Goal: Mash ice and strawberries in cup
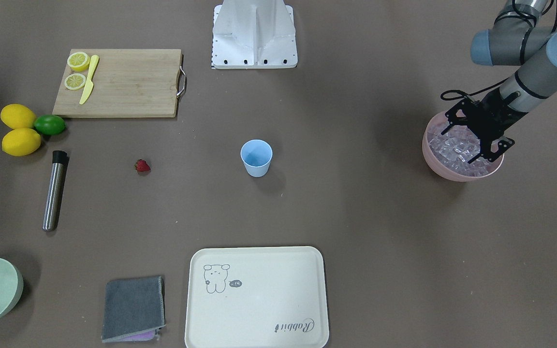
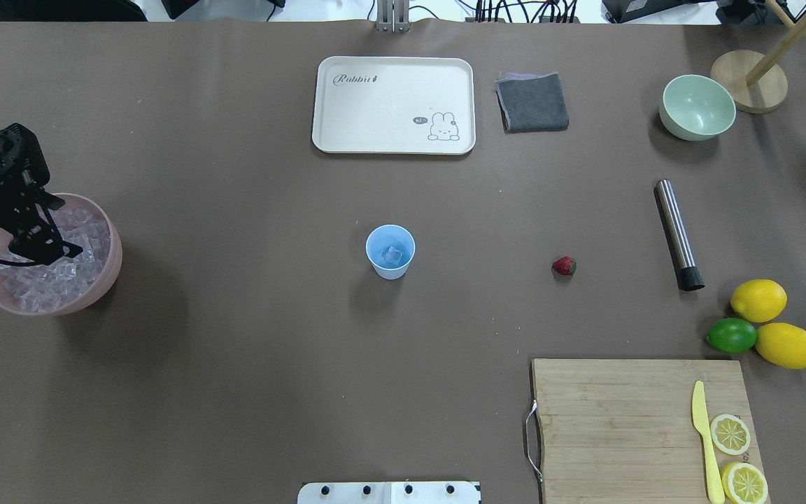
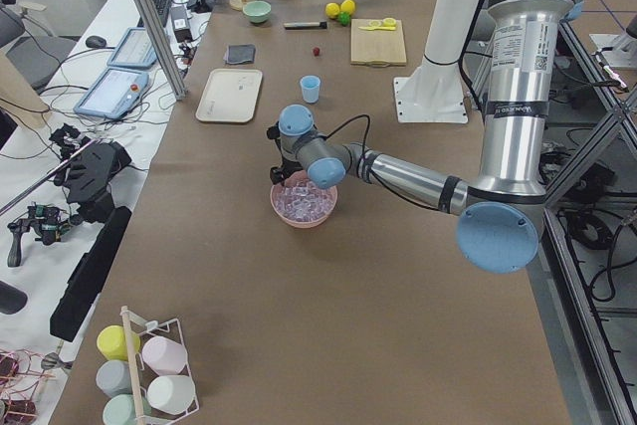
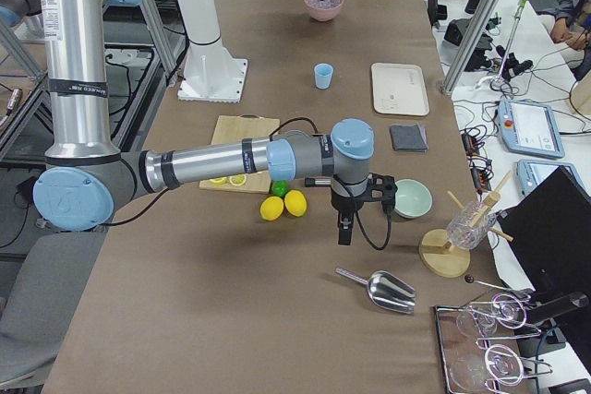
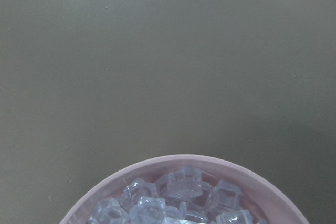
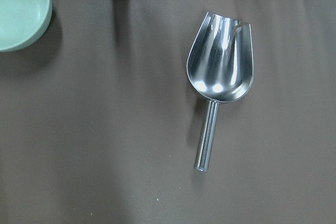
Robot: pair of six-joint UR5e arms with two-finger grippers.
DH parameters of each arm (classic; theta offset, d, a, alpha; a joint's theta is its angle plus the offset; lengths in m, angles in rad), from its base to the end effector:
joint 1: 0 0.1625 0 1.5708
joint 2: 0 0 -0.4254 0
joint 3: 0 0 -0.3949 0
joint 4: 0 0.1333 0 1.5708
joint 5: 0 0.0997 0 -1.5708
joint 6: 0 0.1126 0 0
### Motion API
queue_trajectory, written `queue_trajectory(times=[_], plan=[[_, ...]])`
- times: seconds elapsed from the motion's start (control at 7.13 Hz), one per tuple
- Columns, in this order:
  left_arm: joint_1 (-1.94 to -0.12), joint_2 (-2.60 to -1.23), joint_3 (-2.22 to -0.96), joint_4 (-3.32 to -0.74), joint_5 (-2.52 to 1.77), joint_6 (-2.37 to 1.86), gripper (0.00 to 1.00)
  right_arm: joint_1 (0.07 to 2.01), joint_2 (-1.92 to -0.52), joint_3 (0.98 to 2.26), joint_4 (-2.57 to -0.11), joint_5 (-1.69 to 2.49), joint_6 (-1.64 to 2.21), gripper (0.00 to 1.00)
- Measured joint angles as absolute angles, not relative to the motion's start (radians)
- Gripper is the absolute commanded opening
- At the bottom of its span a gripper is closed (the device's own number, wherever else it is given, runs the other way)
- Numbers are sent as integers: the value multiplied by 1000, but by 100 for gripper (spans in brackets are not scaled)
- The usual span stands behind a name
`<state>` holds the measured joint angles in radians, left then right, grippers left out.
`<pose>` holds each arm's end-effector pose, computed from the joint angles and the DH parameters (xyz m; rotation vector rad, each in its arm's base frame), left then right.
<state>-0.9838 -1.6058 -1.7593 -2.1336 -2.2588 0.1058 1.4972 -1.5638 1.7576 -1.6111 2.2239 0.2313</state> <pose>0.2432 -0.4771 0.4910 0.5978 0.8414 0.9026 0.0277 -0.5061 0.5850 0.0473 -0.6669 0.1017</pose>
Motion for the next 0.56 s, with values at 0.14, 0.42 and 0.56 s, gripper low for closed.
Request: queue_trajectory(times=[0.14,0.42,0.56], plan=[[-979,-1614,-1744,-2134,-2235,107,97,1497,-1566,1758,-1611,2224,231,100],[-967,-1636,-1719,-2134,-2190,107,97,1497,-1568,1757,-1611,2224,230,100],[-966,-1638,-1715,-2135,-2180,107,97,1497,-1569,1757,-1611,2224,230,100]])
